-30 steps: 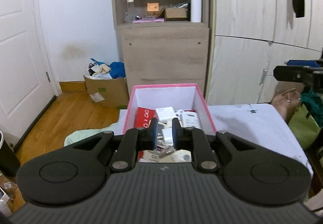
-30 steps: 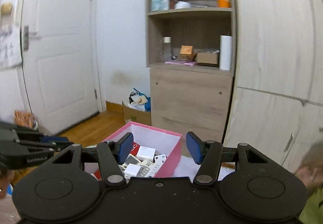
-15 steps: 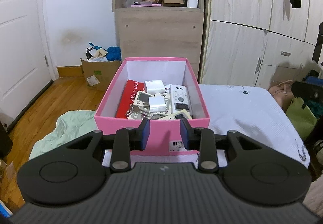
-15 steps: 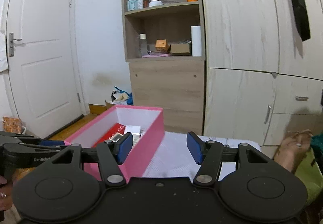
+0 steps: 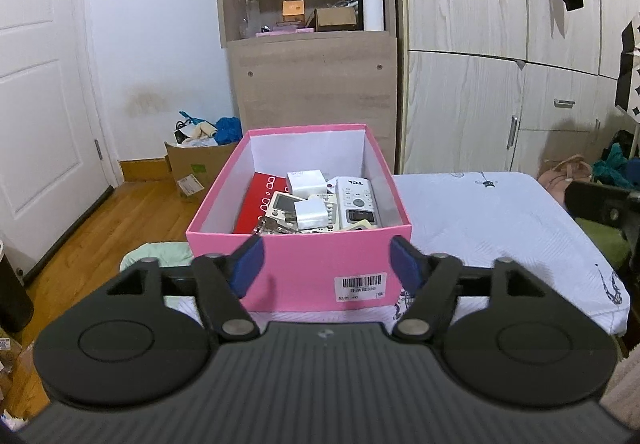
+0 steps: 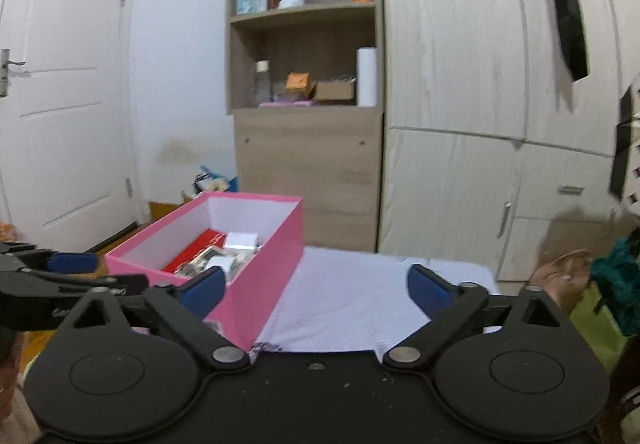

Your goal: Organize rigid objects

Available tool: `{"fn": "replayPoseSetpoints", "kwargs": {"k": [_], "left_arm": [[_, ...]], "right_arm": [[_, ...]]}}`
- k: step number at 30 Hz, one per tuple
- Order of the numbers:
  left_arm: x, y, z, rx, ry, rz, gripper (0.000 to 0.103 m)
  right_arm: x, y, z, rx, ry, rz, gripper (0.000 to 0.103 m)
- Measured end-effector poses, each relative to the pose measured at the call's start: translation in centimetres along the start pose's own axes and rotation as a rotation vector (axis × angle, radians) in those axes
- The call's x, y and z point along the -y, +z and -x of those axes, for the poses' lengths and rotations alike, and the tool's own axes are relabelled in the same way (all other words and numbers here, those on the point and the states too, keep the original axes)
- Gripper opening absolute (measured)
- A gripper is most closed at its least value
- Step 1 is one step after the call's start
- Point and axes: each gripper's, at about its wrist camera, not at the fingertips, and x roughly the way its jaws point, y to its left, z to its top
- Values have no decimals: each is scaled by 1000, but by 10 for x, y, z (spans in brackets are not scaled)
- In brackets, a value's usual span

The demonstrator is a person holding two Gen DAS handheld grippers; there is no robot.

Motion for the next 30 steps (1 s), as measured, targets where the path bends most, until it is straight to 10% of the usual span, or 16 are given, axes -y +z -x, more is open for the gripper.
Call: {"fn": "replayPoseSetpoints", "kwargs": {"k": [8, 30], "left_arm": [[-2, -2, 2, 13, 41, 15, 93], [3, -5, 5, 33, 58, 5, 103]], "right_arm": [[2, -2, -2, -28, -45, -30, 103], [2, -7, -4, -61, -25, -20, 103]]}}
